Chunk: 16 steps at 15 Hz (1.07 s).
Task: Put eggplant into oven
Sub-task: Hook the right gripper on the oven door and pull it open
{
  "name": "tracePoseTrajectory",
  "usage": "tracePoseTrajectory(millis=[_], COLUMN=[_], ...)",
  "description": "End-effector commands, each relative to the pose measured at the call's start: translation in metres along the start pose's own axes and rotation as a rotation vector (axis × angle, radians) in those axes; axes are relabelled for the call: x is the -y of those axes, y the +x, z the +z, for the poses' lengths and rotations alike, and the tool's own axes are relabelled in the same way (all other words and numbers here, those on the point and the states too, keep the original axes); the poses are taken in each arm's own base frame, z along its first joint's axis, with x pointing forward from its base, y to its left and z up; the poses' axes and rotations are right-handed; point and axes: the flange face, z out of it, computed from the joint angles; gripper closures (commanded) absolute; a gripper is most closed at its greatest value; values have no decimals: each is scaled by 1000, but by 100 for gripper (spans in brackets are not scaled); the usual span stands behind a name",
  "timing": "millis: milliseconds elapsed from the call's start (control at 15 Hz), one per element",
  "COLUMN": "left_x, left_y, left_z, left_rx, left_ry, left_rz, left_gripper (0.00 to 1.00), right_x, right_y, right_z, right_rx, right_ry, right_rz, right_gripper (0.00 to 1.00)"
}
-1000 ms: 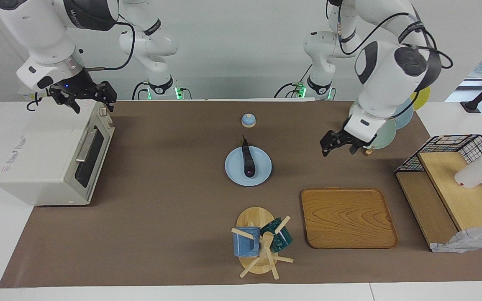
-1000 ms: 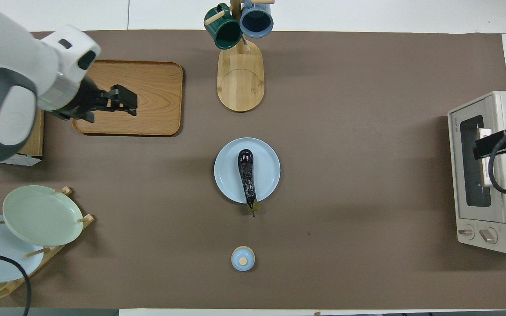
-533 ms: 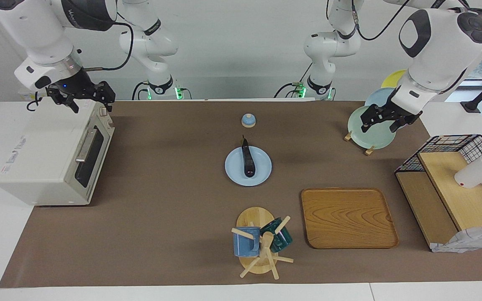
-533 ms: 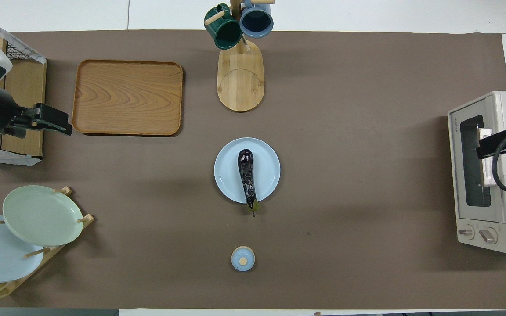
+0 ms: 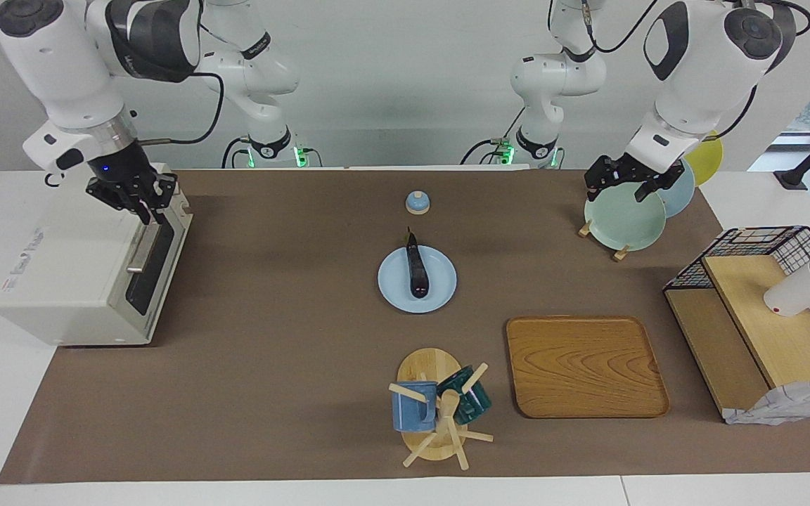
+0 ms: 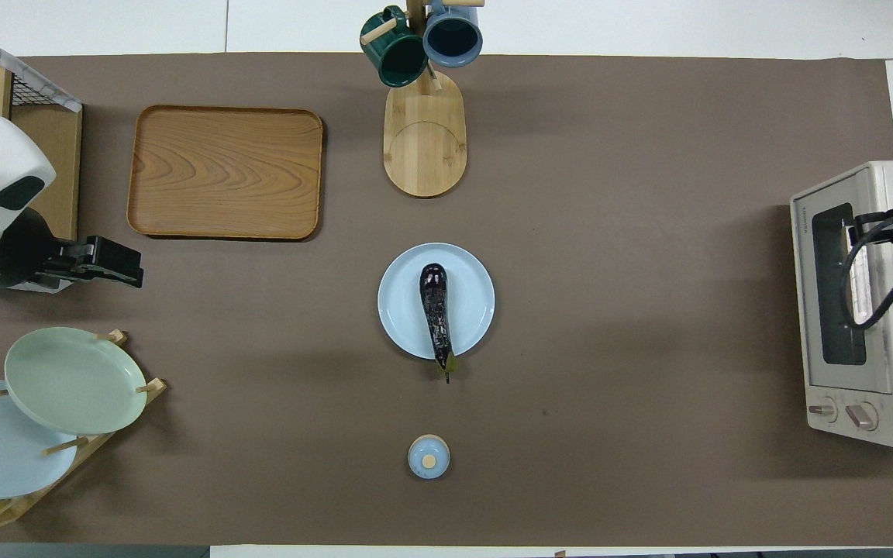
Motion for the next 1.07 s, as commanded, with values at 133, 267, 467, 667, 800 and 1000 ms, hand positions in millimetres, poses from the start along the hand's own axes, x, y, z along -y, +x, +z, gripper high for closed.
tracePoseTrajectory(millis=[133,267,467,667,800,1000], left_x=[-16,-15,-14,-14,-14,-14], left_y=[4,5,8,9,12,13], left_z=[-21,-23,-22,-21,-21,-23], left_rx=[-53,-53,-71,-84,-105,-113], left_ry=[26,25,21,21,19,20], left_rz=[35,34,29,32,29,31], left_gripper=[0,0,0,0,0,0], right_x=[-10,-23,-45,-42,-41,-40], right_y=[-20,-32,-40,-44,-43,-41], right_z=[28,41,51,60,61,64], right_rx=[34,57,75,89,88,84], right_ry=[-57,-52,-48,-45,-46,-46], right_rz=[-25,4,37,52,69,66], right_gripper=[100,100,100,100,100,100])
